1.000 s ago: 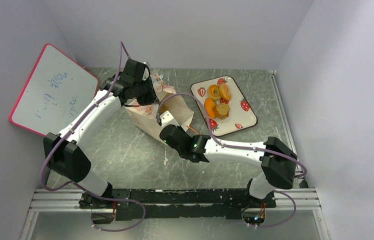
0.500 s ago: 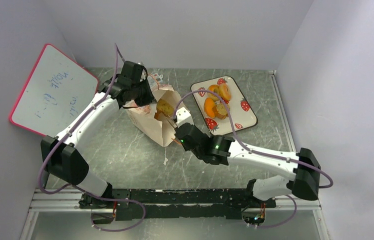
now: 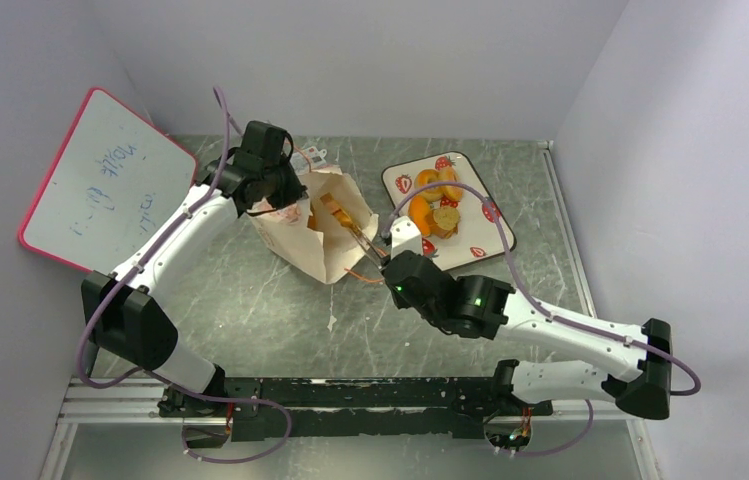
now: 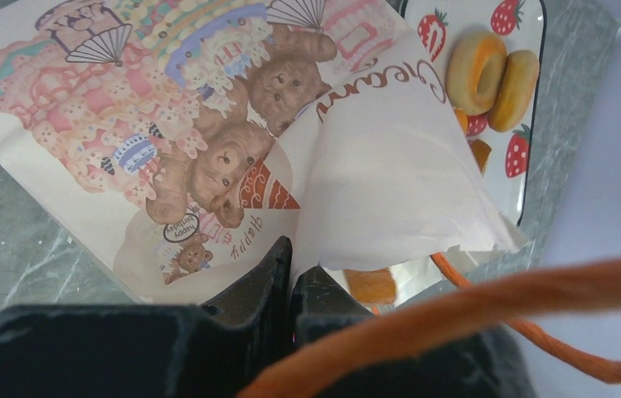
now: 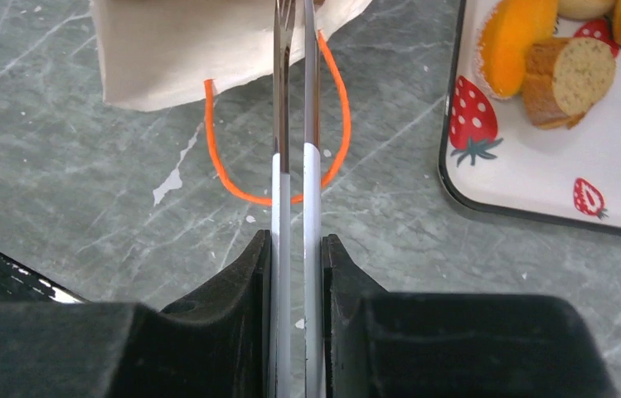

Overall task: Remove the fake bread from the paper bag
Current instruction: Take out the fake bread from the paper bag.

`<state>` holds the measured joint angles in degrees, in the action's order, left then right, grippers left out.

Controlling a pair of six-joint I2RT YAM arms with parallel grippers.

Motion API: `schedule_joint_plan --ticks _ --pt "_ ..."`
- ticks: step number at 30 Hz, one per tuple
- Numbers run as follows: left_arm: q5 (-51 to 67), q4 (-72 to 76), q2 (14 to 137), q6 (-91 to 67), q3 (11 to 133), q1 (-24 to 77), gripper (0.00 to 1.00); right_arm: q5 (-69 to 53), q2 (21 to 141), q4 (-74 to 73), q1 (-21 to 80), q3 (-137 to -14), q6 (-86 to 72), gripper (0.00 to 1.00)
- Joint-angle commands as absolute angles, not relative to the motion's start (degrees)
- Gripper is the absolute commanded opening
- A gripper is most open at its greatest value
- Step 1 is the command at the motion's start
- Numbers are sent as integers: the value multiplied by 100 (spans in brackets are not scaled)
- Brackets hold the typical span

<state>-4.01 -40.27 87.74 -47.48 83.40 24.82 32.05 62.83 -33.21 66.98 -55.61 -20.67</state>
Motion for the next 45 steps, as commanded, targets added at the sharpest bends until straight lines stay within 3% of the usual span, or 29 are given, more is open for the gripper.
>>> schedule_joint_plan --ticks 1,12,21,33,45 --pt "-826 -3752 8762 -4896 8285 2360 7 3842 6093 -3930 6724 -5940 -2417 0" --pt "-544 -3379 8463 -4640 7758 2318 7 5115 6292 -4620 6394 -6294 -2686 0" --pt "-396 -3318 8328 -4449 7648 2220 7 4199 5961 -4039 4867 -6154 -1951 0" --pt "-538 -3441 8508 -4733 7883 2083 7 2559 5282 -3870 4911 -6201 -1929 0" --pt "-1046 -3512 8542 -5171 7837 2171 7 1840 4899 -4001 5180 -6779 -1713 0"
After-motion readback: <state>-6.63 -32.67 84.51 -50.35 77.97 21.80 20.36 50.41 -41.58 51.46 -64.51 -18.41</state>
